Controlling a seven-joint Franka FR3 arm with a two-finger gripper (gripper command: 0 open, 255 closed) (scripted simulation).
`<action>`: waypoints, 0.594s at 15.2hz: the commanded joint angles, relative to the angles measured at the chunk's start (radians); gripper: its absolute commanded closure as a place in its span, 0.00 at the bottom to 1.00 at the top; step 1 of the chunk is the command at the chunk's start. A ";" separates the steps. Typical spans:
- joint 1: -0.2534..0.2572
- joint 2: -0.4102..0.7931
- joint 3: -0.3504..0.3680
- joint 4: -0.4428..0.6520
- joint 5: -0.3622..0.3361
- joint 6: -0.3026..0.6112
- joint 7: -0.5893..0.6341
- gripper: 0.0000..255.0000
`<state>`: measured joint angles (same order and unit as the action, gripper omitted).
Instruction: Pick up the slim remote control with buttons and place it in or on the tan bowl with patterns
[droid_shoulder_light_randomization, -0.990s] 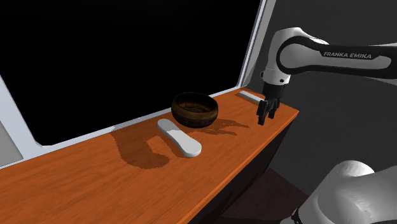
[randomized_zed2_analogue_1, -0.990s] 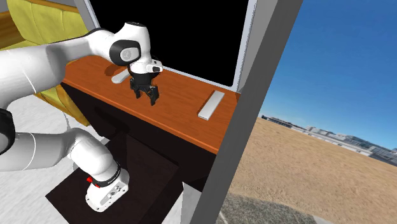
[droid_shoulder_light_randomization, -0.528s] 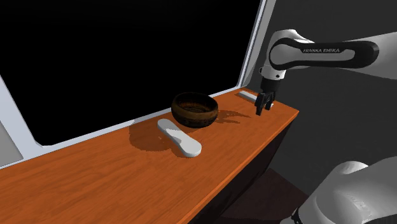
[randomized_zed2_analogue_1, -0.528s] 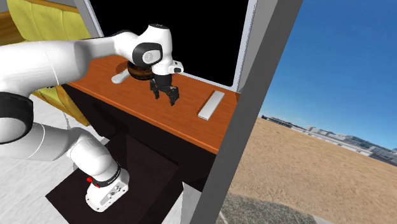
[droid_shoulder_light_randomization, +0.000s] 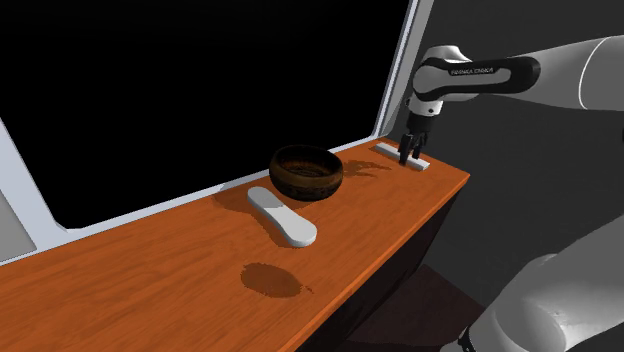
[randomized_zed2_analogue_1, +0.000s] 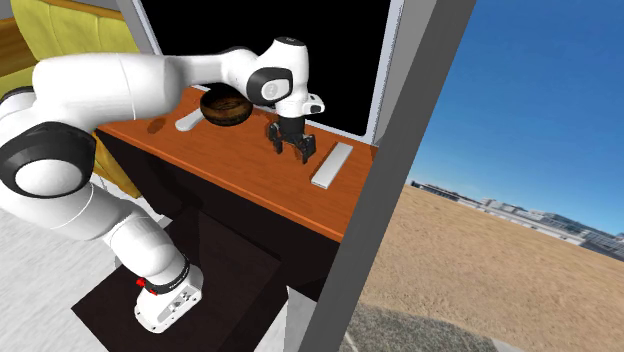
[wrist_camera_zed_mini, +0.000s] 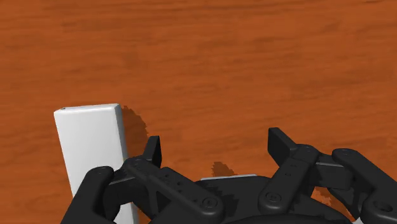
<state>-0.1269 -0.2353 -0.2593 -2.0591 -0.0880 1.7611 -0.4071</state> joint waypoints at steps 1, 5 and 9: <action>-0.009 0.071 -0.027 0.072 0.013 0.012 -0.044 0.00; -0.032 0.205 -0.067 0.215 0.053 0.023 -0.125 0.00; -0.065 0.344 -0.097 0.378 0.109 0.014 -0.202 0.00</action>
<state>-0.1826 0.0668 -0.3482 -1.7330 0.0040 1.7817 -0.5873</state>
